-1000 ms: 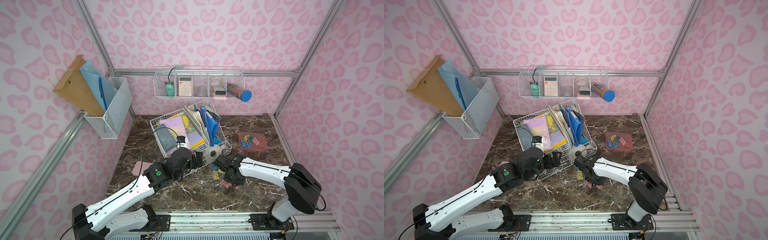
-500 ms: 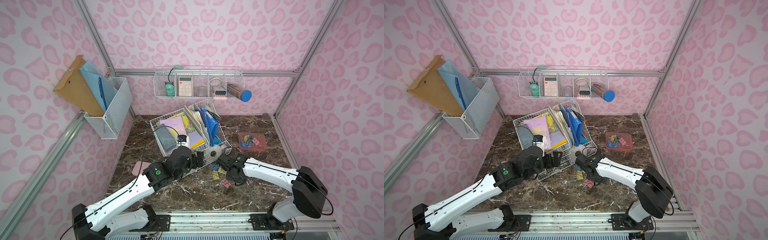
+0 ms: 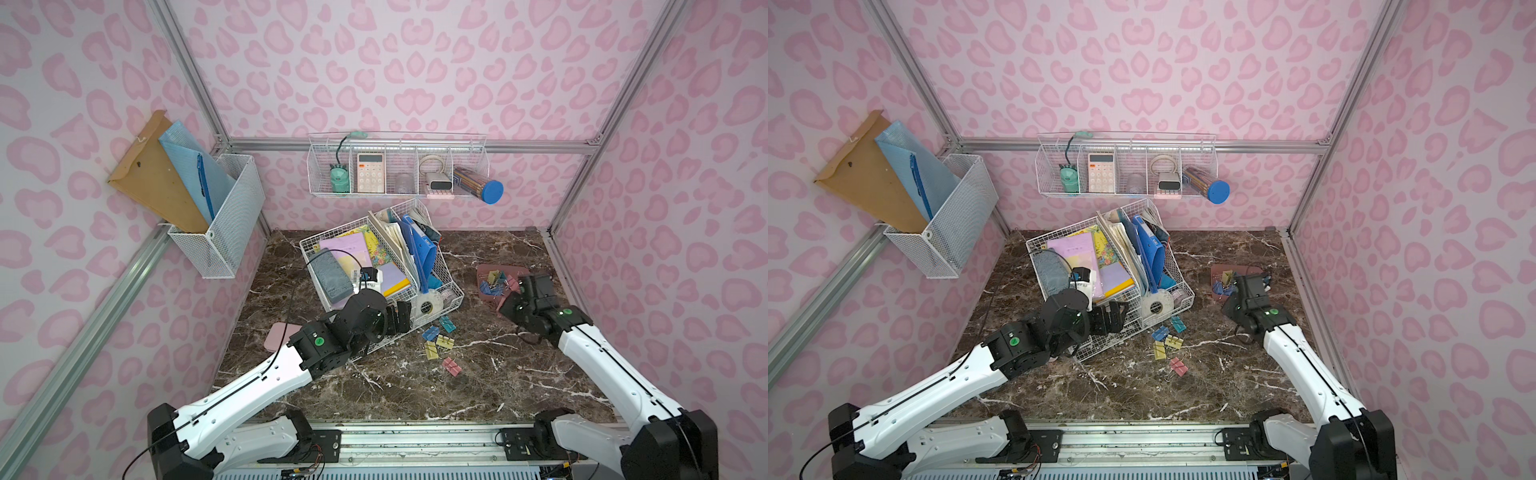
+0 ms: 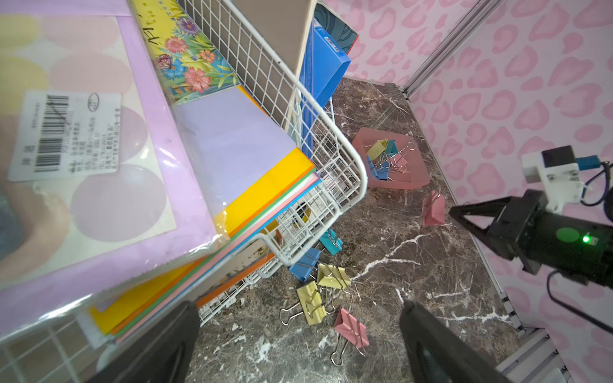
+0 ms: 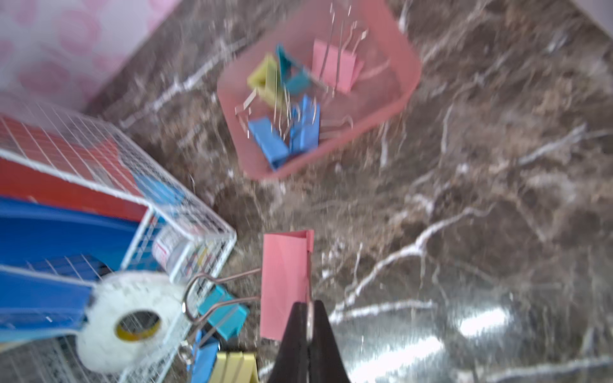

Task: Put the binder clips in the storage box
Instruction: Place the binder clip in the storage box.

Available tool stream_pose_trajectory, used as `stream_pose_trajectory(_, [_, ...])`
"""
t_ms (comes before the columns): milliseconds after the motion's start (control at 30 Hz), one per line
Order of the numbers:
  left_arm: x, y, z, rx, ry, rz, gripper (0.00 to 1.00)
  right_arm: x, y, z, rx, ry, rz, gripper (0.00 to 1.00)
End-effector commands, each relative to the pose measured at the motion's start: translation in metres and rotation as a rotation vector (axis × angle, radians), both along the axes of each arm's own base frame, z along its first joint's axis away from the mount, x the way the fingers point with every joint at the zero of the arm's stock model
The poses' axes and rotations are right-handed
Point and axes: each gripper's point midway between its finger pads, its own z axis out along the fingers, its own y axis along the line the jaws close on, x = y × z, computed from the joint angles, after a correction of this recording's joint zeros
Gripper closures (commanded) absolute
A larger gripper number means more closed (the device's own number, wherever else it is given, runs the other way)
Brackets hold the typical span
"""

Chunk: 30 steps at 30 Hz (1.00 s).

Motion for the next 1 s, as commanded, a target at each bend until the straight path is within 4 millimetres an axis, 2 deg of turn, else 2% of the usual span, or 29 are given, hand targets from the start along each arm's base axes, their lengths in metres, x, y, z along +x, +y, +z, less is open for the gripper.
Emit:
stream_pose_trajectory(0, [-0.002,0.003,0.0,0.015,0.001,-0.006,0.01,0.047,-0.021,0.036,0.044,-0.209,0.126,1.0])
stream_pose_trajectory(67, [-0.002,0.002,-0.001,0.008,-0.002,-0.003,0.01,0.068,-0.049,0.031,0.056,-0.203,0.105,1.0])
stream_pose_trajectory(133, [-0.001,0.0,-0.001,0.003,-0.003,-0.007,0.01,0.085,-0.062,0.02,0.091,-0.18,0.129,1.0])
stream_pose_trajectory(233, [0.001,-0.004,0.001,0.006,0.002,-0.016,0.01,0.107,-0.069,-0.002,0.132,-0.12,0.16,1.0])
stream_pose_trajectory(300, [0.001,-0.003,0.0,0.01,0.01,-0.012,0.01,0.114,-0.072,-0.014,0.127,-0.108,0.161,1.0])
stream_pose_trajectory(433, [0.0,-0.002,-0.003,0.005,0.015,-0.004,0.01,0.121,-0.073,-0.036,0.134,-0.103,0.158,1.0])
stream_pose_trajectory(633, [0.002,-0.004,-0.003,0.008,0.015,-0.008,0.01,0.123,-0.059,-0.072,0.188,-0.058,0.205,1.0])
stream_pose_trajectory(967, [0.001,-0.005,-0.005,0.008,0.024,-0.01,0.01,0.112,-0.048,-0.091,0.17,-0.022,0.239,1.0])
